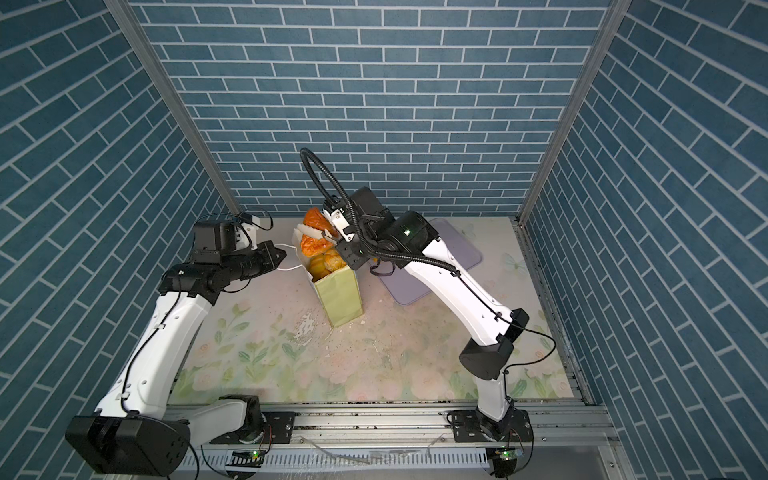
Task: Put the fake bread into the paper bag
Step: 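Lift the pastry and carry it over the bag opening, then open the right tongs to drop the pastry into the bag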
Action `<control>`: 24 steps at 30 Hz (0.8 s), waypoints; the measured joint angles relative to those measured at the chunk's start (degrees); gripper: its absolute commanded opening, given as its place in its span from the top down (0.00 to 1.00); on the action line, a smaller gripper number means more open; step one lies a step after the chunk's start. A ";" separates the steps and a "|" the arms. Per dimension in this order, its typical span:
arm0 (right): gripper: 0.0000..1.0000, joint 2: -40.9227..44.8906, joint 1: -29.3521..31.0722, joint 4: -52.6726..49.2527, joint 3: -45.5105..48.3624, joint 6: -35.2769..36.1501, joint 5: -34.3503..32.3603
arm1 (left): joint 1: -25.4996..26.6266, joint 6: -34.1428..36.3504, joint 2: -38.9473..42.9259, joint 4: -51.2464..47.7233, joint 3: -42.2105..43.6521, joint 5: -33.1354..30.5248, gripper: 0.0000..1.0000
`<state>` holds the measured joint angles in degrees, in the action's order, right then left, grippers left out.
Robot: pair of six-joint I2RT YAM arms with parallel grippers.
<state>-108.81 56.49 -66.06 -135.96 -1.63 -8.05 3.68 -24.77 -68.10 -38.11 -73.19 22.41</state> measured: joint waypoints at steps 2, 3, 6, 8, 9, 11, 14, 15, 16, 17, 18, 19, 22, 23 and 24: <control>0.68 -0.07 0.26 -1.18 0.96 0.31 -0.76 | 0.00 -0.07 0.00 0.24 0.00 0.09 0.91; 0.63 -0.07 0.31 -1.79 0.98 0.46 -1.14 | 0.00 -0.09 0.00 0.39 0.00 0.20 0.91; 0.55 -0.07 0.37 -2.14 0.72 0.72 -2.25 | 0.00 -0.13 0.00 0.66 0.00 0.37 0.91; 0.52 -0.07 0.37 -2.23 0.33 1.01 -2.56 | 0.00 -0.11 0.00 0.72 0.00 0.42 0.92; 0.52 -0.09 0.37 -2.34 -0.22 1.09 -2.78 | 0.00 -0.13 0.00 0.72 0.00 0.39 0.91; 0.51 -0.09 0.37 -2.32 -1.53 1.14 -3.02 | 0.00 -0.13 0.00 0.72 0.00 0.42 0.91; 0.51 -0.09 0.39 -2.14 -3.67 1.46 -3.28 | 0.00 -0.13 0.00 0.72 0.00 0.42 0.91; 0.51 -0.09 0.39 -2.12 -4.22 1.49 -3.45 | 0.00 -0.13 0.00 0.72 0.00 0.42 0.92; 0.51 -0.09 0.39 -2.10 -4.85 1.51 -3.78 | 0.00 -0.13 0.00 0.72 0.00 0.42 0.91; 0.51 -0.09 0.39 -2.08 -5.29 1.51 -4.24 | 0.00 -0.13 0.00 0.72 0.00 0.42 0.91; 0.51 -0.07 0.39 -2.10 -5.79 1.49 -4.87 | 0.00 -0.13 0.00 0.72 0.00 0.42 0.92; 0.52 -0.02 0.17 -2.03 -6.14 1.49 -5.60 | 0.00 -0.11 0.00 0.72 0.00 0.42 0.91; 0.52 0.83 -0.63 -1.75 -6.16 1.44 -7.28 | 0.00 -0.11 0.00 0.72 0.00 0.39 0.91; 0.52 1.53 -1.22 -1.57 -5.81 1.38 -7.89 | 0.00 -0.11 0.00 0.72 0.00 0.39 0.91; 0.52 2.29 -1.92 -1.36 -5.25 0.98 -8.35 | 0.00 -0.11 0.00 0.72 0.00 0.39 0.92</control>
<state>-106.52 54.57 -67.42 -141.21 -0.64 -16.40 3.68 -24.88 -68.10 -37.39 -73.19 22.81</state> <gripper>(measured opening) 0.481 0.086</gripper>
